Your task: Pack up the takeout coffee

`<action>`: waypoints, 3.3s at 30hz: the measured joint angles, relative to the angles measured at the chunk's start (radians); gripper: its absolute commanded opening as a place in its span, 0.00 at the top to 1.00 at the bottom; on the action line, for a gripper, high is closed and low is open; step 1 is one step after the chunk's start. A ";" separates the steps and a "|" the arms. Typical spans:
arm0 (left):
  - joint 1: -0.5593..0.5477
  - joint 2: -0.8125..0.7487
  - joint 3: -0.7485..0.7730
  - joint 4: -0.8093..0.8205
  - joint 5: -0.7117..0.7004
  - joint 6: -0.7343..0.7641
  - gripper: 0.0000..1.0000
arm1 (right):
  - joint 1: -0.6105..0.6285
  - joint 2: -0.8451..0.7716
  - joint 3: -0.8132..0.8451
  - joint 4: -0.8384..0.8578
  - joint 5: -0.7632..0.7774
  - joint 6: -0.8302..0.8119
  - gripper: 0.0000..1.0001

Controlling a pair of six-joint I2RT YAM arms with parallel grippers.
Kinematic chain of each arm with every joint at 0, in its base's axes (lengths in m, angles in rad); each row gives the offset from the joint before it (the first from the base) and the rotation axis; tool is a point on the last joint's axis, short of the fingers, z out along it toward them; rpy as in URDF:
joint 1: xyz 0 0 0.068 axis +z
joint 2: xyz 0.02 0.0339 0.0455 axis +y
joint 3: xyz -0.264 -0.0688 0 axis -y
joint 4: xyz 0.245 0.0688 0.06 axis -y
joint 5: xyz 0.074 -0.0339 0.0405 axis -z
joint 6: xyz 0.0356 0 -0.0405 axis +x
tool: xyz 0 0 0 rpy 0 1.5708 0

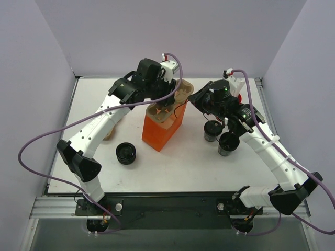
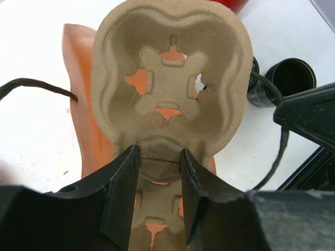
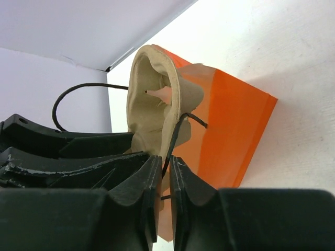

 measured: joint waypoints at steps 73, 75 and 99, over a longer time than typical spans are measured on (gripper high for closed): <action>-0.006 0.068 0.069 -0.074 -0.167 -0.135 0.84 | 0.000 -0.014 -0.032 0.019 0.007 -0.020 1.00; -0.006 0.064 0.064 -0.074 -0.174 -0.132 0.84 | 0.000 -0.014 -0.032 0.019 0.007 -0.022 1.00; -0.006 0.046 -0.075 -0.024 -0.245 -0.128 0.87 | 0.000 0.010 -0.042 0.078 -0.017 -0.046 1.00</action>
